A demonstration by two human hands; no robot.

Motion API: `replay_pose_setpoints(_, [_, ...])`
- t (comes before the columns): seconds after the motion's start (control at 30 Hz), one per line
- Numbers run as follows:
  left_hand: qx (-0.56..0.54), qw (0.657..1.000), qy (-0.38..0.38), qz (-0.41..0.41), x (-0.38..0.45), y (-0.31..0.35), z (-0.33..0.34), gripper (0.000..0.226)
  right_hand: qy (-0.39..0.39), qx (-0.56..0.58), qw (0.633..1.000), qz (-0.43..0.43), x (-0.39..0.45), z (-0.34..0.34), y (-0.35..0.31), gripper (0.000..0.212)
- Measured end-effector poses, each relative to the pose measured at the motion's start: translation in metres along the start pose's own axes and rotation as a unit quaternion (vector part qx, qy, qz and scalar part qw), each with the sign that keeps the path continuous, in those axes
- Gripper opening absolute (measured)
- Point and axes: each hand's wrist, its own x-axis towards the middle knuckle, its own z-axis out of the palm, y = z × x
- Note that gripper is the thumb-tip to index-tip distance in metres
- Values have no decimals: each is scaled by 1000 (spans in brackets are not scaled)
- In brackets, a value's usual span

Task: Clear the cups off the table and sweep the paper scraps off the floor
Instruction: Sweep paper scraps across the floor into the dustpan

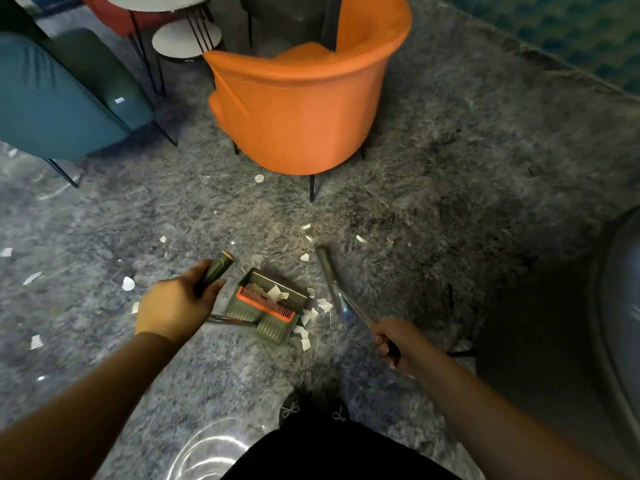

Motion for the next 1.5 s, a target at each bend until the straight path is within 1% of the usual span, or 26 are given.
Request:
replay_pose_setpoints(0.13, [-2,1000,3,1,11,3,-5,52,8,21,999,-29,-4,1,-18,17])
replay_pose_setpoints(0.33, [-10,1000,17,-10,31,27,-4,52,58,43,995,-66,10,-30,-63,46])
replay_pose_setpoints(0.4, [-9,999,23,-24,37,42,-1,51,64,46,993,-83,18,-51,-84,50])
replay_pose_setpoints(0.47, [-7,999,31,-34,44,58,3,51,75,39,993,-79,26,-73,-106,50])
replay_pose_setpoints(0.53, [-5,998,38,-39,50,75,8,51,82,38,994,-68,36,-98,-125,45])
replay_pose_setpoints(0.7, [2,997,59,-41,61,113,20,50,82,6,994,-67,56,-142,-163,10])
replay_pose_setpoints(0.8, [-23,996,67,-54,62,127,27,51,81,-7,996,-44,72,-159,-180,28])
replay_pose_setpoints(0.9, [-30,993,63,-90,64,138,32,51,85,-32,996,-24,88,-169,-194,30])
replay_pose_setpoints(0.97, [-29,993,66,-94,63,144,34,52,84,-69,994,-17,96,-169,-200,33])
replay_pose_setpoints(1.07, [-31,991,72,-110,61,149,34,51,61,-149,987,-11,98,-154,-199,39])
replay_pose_setpoints(1.13, [-36,989,76,-124,59,151,34,51,54,-209,976,-11,102,-139,-194,35])
replay_pose_setpoints(1.23, [-26,989,79,-123,55,147,32,51,38,-270,962,-7,103,-117,-191,19])
replay_pose_setpoints(1.27, [-26,989,78,-126,54,146,32,51,29,-283,959,-10,100,-111,-191,19])
replay_pose_setpoints(1.33, [-27,986,79,-145,51,143,30,50,9,-304,952,-20,96,-102,-191,39])
replay_pose_setpoints(1.4, [-27,983,85,-160,47,140,26,49,-10,-319,947,-31,90,-92,-191,42])
replay_pose_setpoints(1.47, [-23,982,90,-166,44,136,23,48,-21,-332,943,-26,85,-83,-193,34])
replay_pose_setpoints(1.5, [-18,981,94,-170,41,133,22,48,-32,-338,940,-25,83,-78,-193,25])
